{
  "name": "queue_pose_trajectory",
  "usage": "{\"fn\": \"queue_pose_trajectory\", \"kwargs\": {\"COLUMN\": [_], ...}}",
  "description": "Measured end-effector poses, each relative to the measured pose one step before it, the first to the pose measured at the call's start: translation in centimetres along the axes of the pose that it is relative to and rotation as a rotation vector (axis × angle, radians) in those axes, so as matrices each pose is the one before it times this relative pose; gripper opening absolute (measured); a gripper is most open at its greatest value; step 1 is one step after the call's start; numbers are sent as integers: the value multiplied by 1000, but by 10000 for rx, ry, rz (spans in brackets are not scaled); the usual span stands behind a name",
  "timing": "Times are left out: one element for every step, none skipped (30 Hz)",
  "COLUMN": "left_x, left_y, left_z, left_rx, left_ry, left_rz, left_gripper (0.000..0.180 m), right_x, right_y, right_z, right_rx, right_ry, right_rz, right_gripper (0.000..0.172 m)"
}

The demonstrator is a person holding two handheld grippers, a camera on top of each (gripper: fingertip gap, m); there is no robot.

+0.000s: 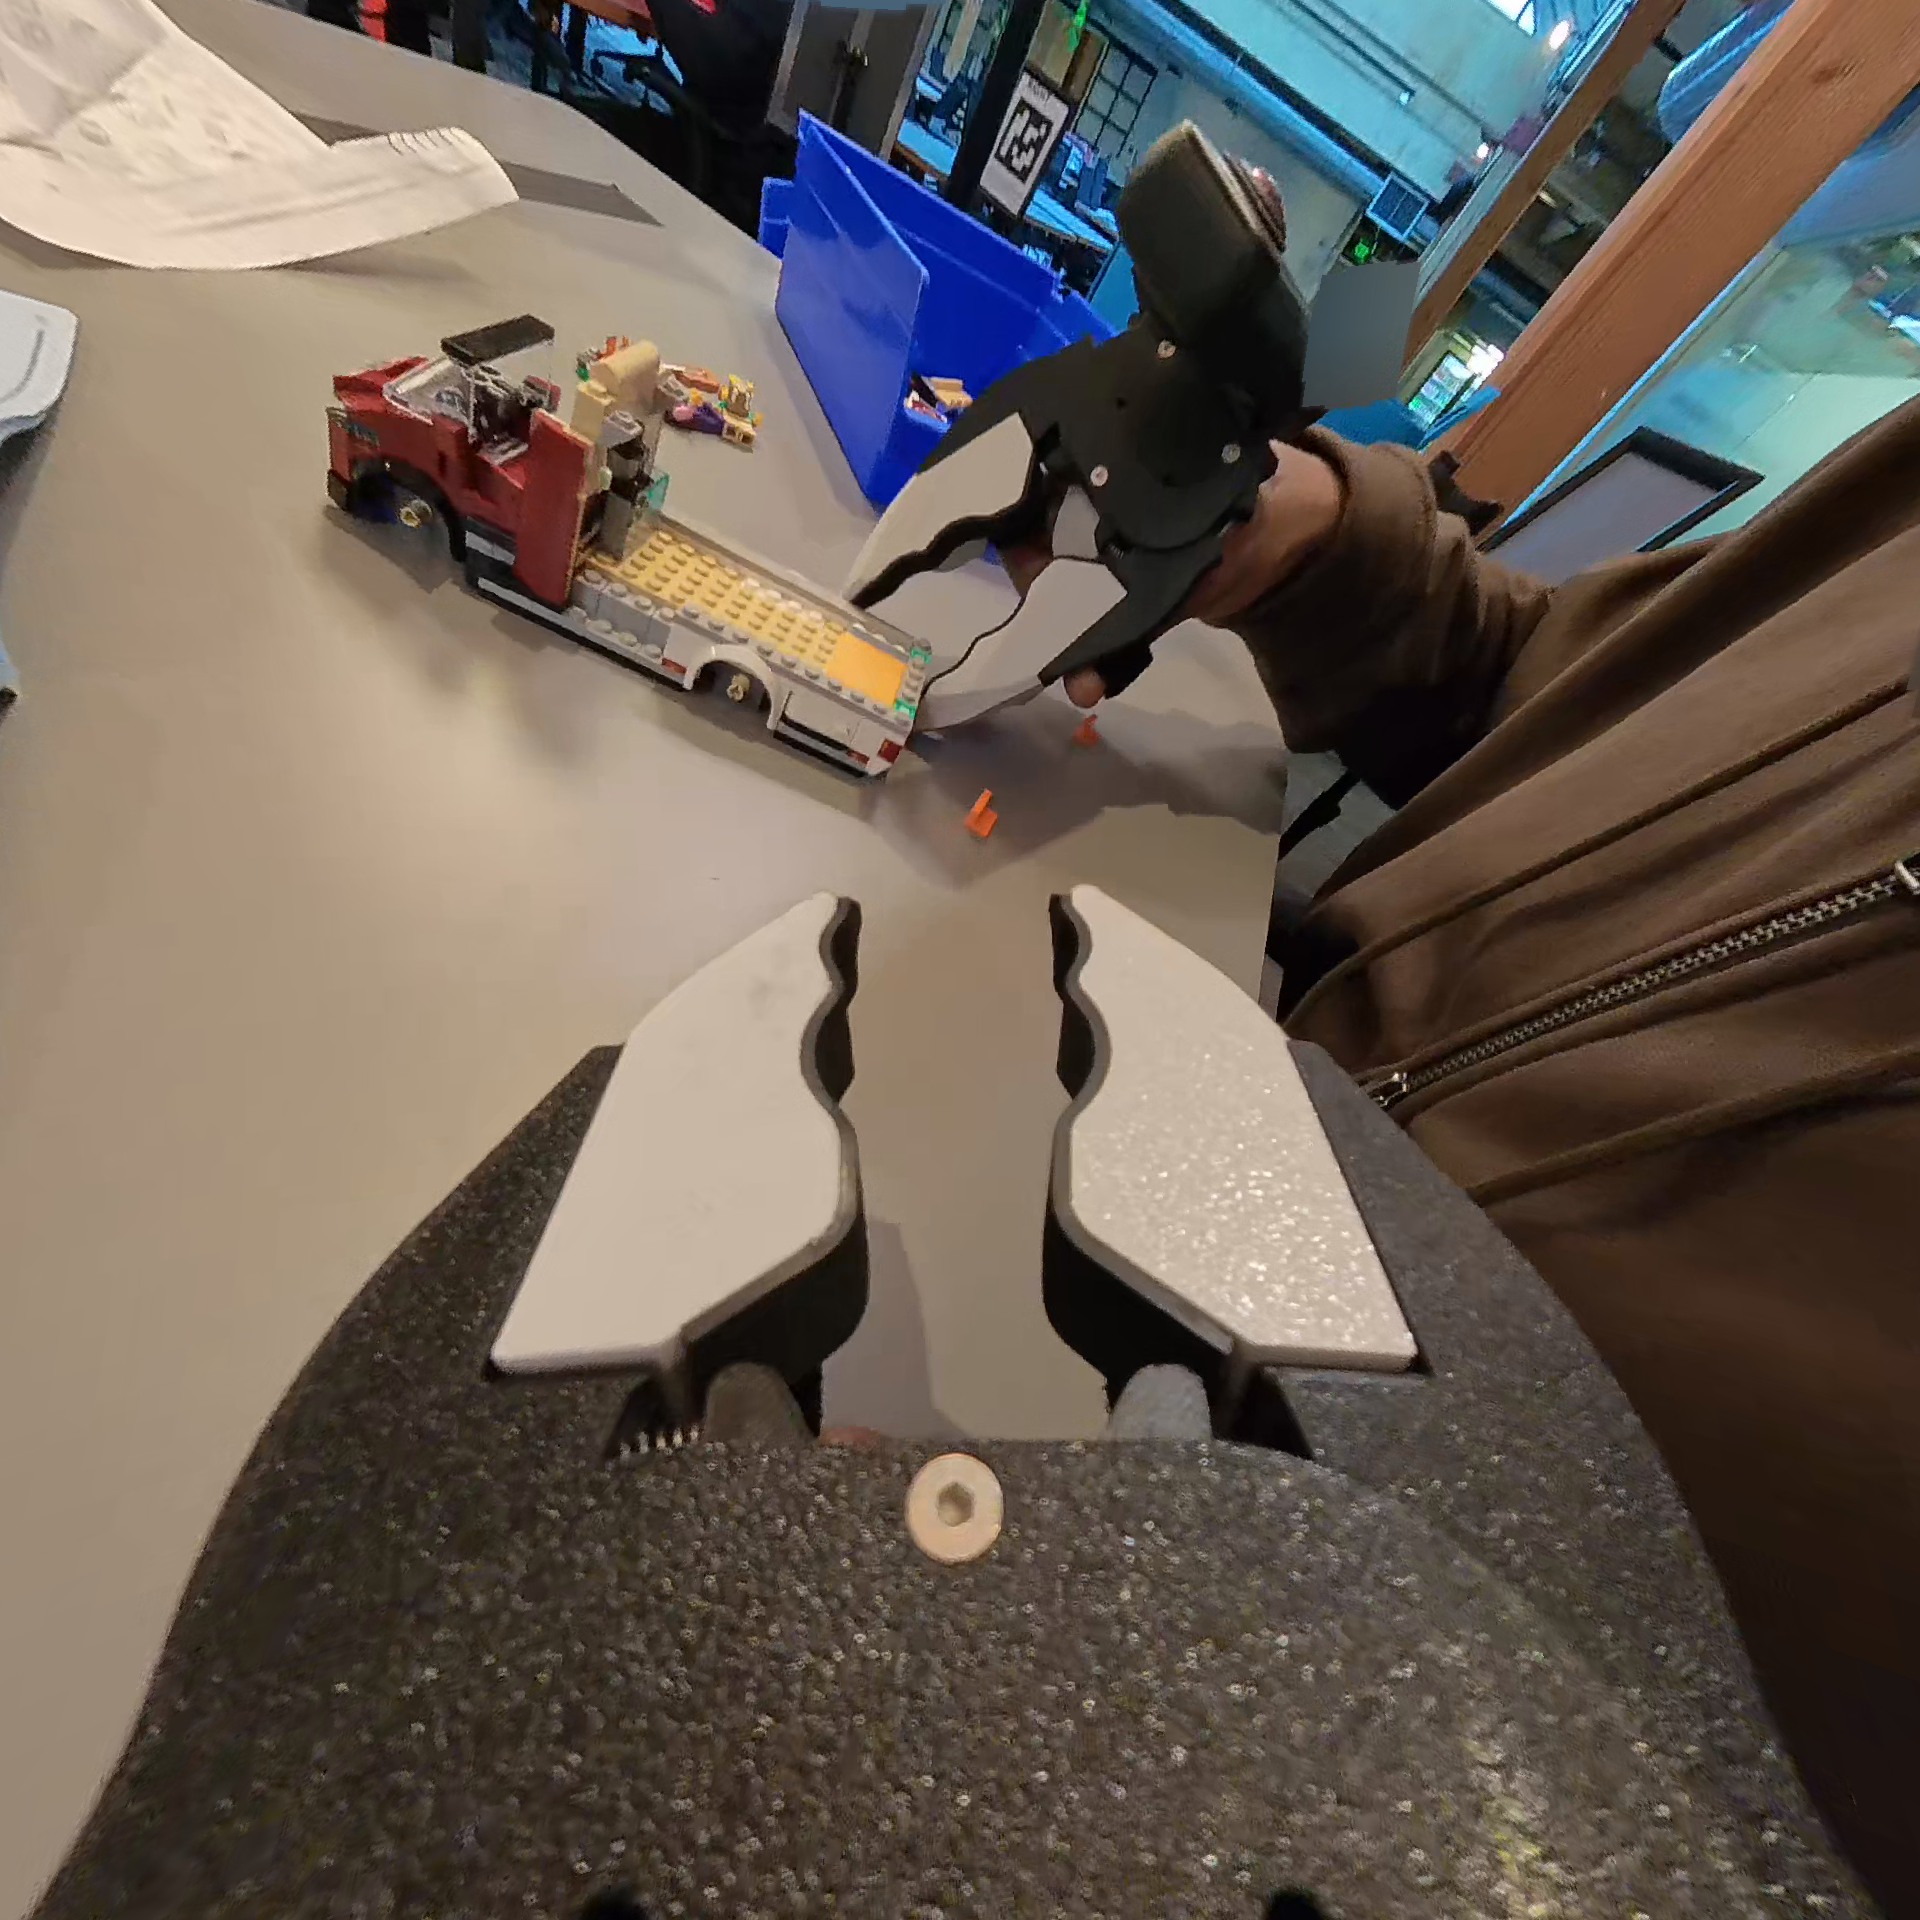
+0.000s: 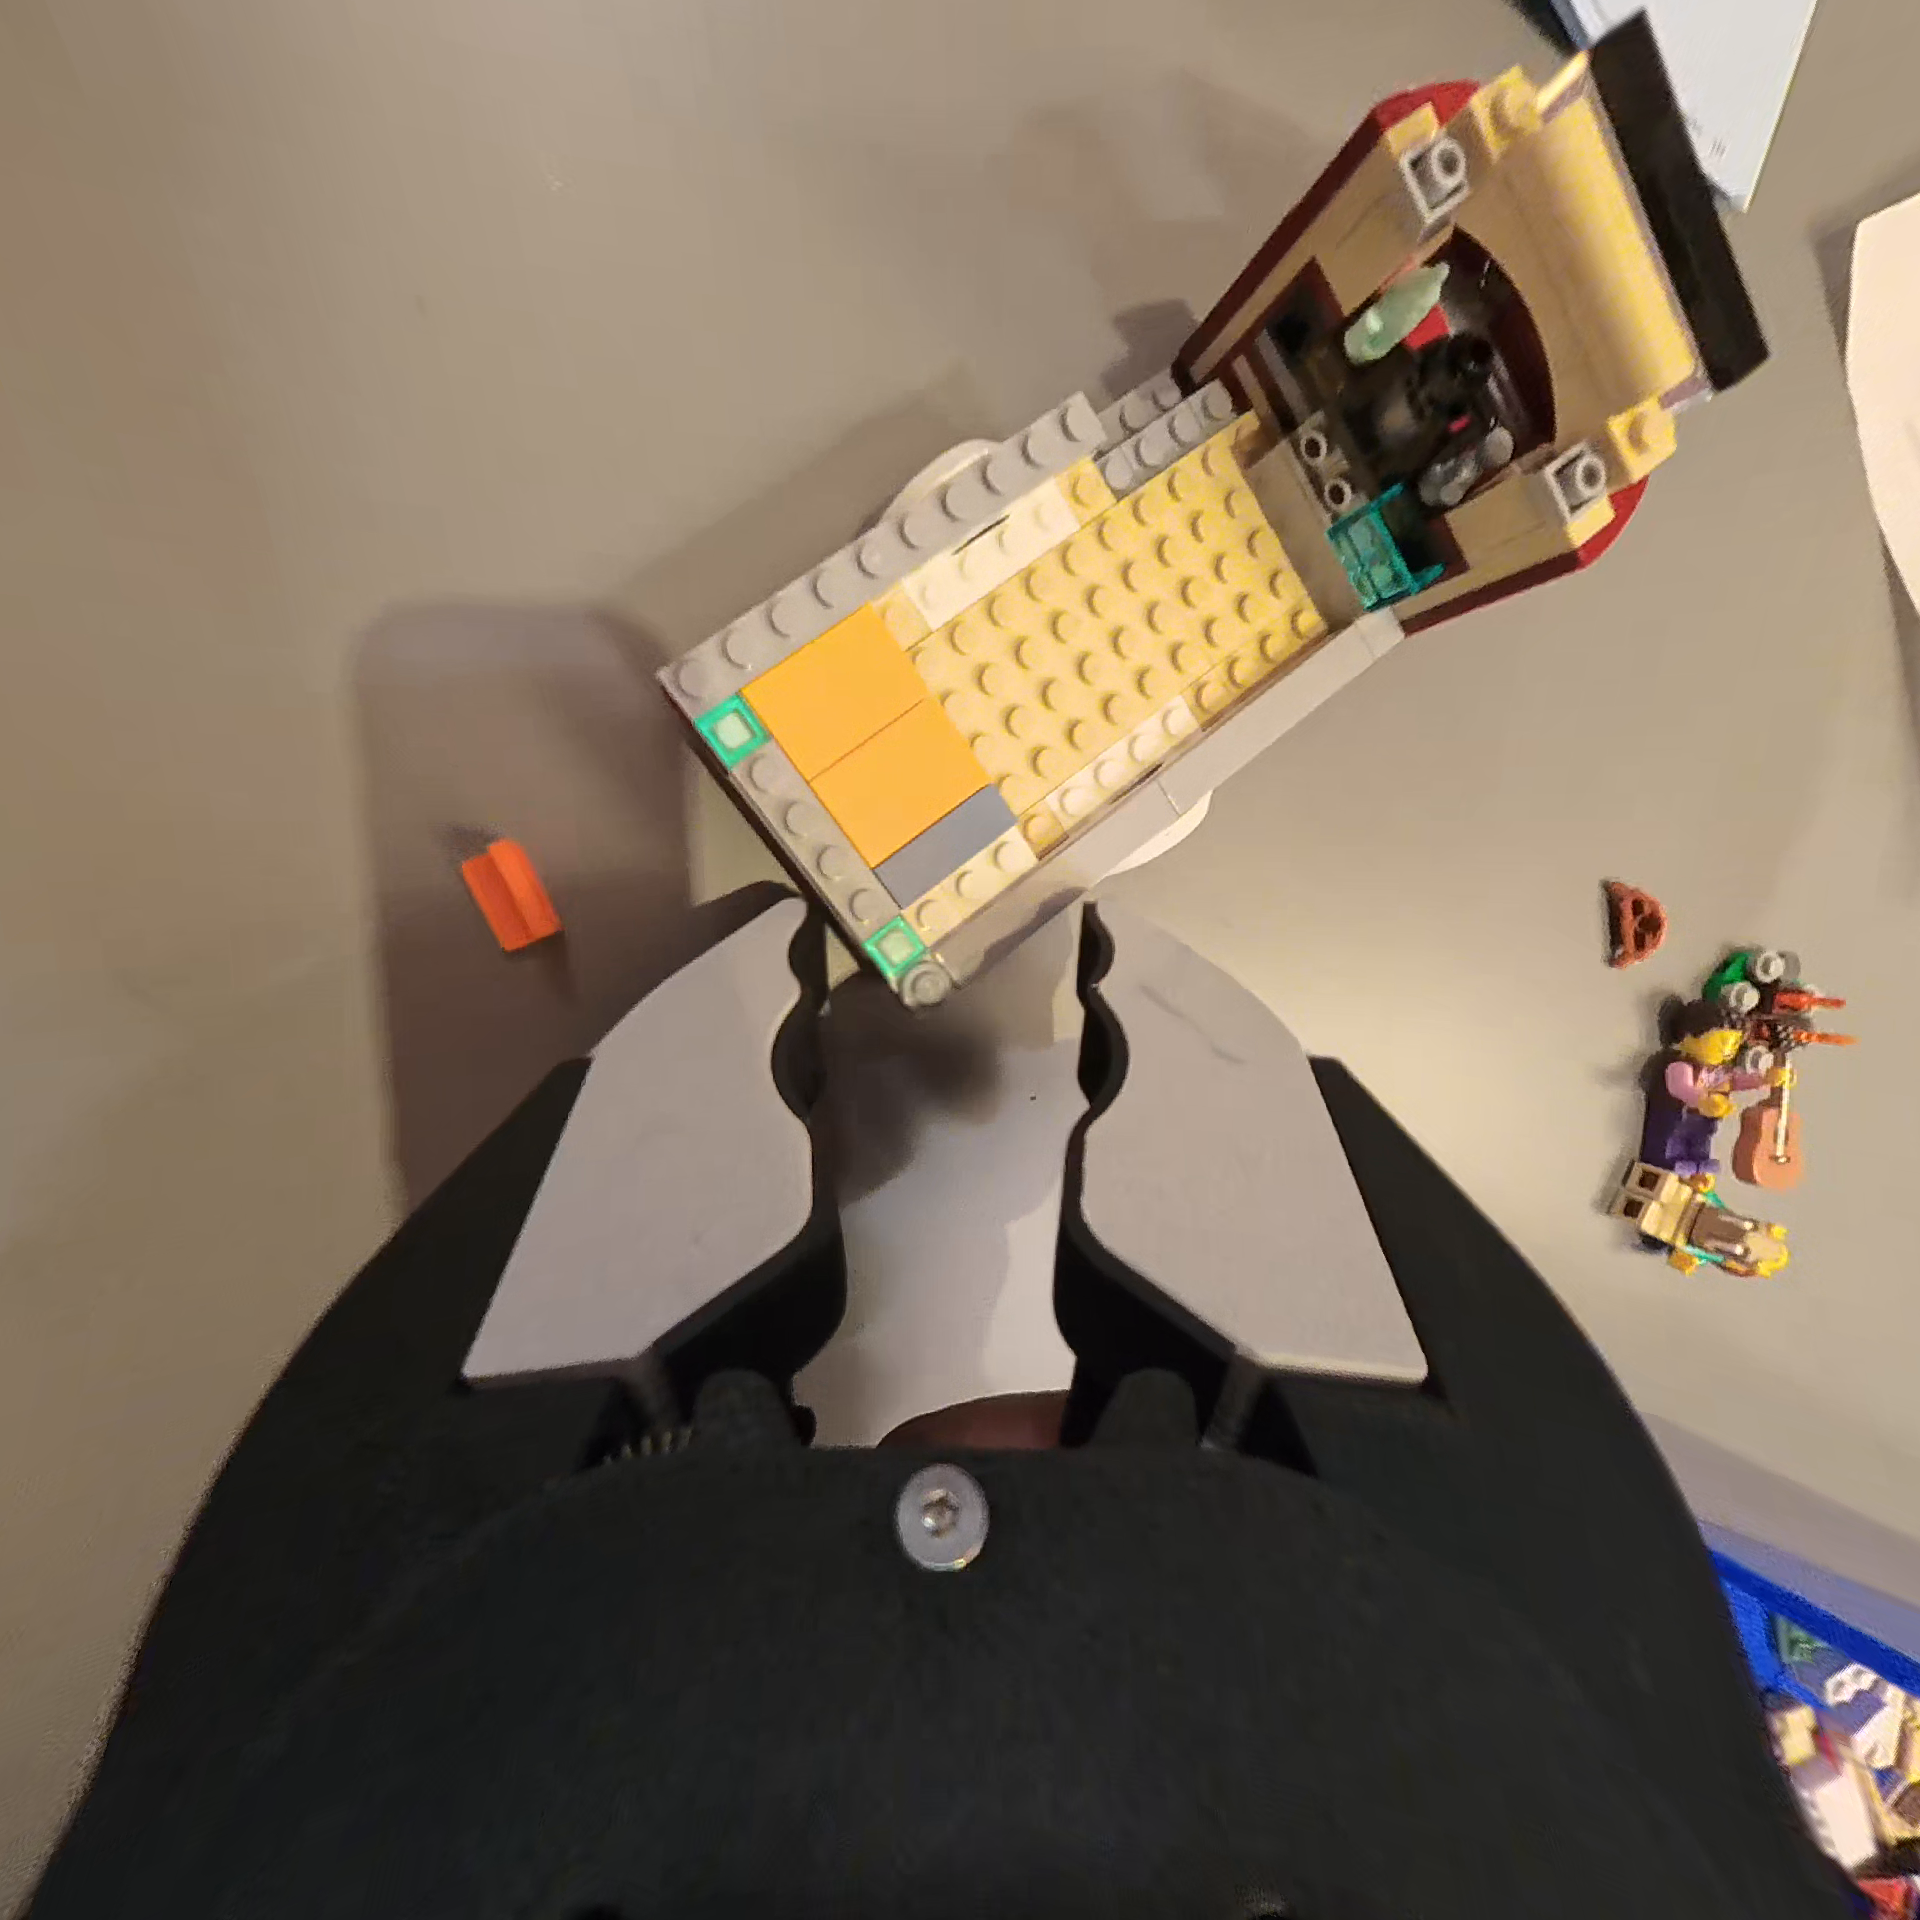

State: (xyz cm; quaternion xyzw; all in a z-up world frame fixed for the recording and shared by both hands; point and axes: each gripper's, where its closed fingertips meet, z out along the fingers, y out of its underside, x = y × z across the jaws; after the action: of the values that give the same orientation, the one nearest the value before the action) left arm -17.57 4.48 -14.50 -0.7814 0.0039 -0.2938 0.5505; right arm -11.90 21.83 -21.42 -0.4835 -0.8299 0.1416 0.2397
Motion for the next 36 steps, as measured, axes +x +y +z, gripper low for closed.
{"fn": "queue_pose_trajectory", "kwargs": {"left_x": [6,5,34,17,-19,-7,-7,-9,7,7,-33,11,64,56,-38,-78,-49,-34,-39,-60,-96,-85,-93,-80,-78,-52,20,74,97,126,121,62,58,35,9,-37], "left_y": [-109,-94,-98,-110,-120,-196,-330,-553,-663,-646,-508,-302,-60,149,252,270,250,199,151,108,91,83,64,41,54,72,101,137,147,120,86,69,86,110,111,128], "left_z": [-90,-86,-65,-33,-1,41,64,69,82,103,153,215,258,308,302,285,243,187,150,103,92,98,100,113,98,86,73,39,32,20,15,5,37,73,107,143], "left_rx": [108,103,102,98,98,128,216,360,445,434,350,202,25,-130,-220,-238,-212,-170,-128,-91,-78,-78,-67,-55,-53,-71,-76,-84,-83,-58,-32,-27,-45,-63,-72,-84], "left_ry": [-36,-26,-6,-9,-17,-2,-6,-34,-45,-68,-110,-99,-59,-69,-135,-153,-126,-96,-74,-73,-62,-29,-20,-17,-40,-52,-40,-29,-19,2,5,-13,-9,-15,-42,-76], "left_rz": [-11,-21,-24,-23,-24,-8,41,114,183,227,243,239,217,180,149,130,105,72,42,16,-23,-53,-52,-35,-17,2,24,17,4,-4,-12,-27,-46,-61,-70,-58], "left_gripper": [36,36,37,37,38,38,39,41,42,44,45,47,49,52,55,57,59,59,59,59,59,59,59,59,59,59,59,59,59,59,59,59,59,59,60,60], "right_x": [37,34,-40,-82,-45,-119,-344,-291,-79,162,270,317,292,192,125,90,189,-27,-52,89,183,147,119,44,-59,-40,148,285,150,41,37,-68,-150,-38,125,227], "right_y": [-91,-122,-149,-109,-54,-75,-166,-156,-86,-61,-68,-35,-40,-48,-44,-33,-206,-167,-171,-394,-530,-570,-501,-365,-218,-68,72,145,114,119,228,332,322,275,288,366], "right_z": [-90,-197,-265,-290,-260,-171,-111,-10,102,150,154,160,169,180,230,275,234,290,362,342,356,351,324,235,71,-120,-250,-364,-444,-483,-427,-349,-287,-204,-94,58], "right_rx": [40,89,149,149,101,113,194,197,89,35,26,-3,-17,-30,-38,-53,47,-15,-51,72,136,155,160,133,106,101,66,59,102,82,-14,-107,-93,-53,-68,-117], "right_ry": [29,0,-66,-100,-95,-160,-316,-350,-283,-167,-86,-47,-45,-83,-94,-59,69,-42,-10,158,221,166,138,72,-39,-86,-28,11,-79,-128,-97,-102,-101,-5,86,150], "right_rz": [-148,-160,-211,-261,-294,-380,-441,-291,-107,-63,-108,-160,-151,-109,-58,-28,-65,-5,83,90,159,312,260,131,-83,-296,-383,-398,-395,-378,-363,-417,-446,-341,-142,-10], "right_gripper": [47,47,48,49,50,52,56,57,60,64,67,68,70,71,70,72,72,69,68,67,67,67,67,67,66,66,67,68,70,69,69,70,70,70,69,68]}}
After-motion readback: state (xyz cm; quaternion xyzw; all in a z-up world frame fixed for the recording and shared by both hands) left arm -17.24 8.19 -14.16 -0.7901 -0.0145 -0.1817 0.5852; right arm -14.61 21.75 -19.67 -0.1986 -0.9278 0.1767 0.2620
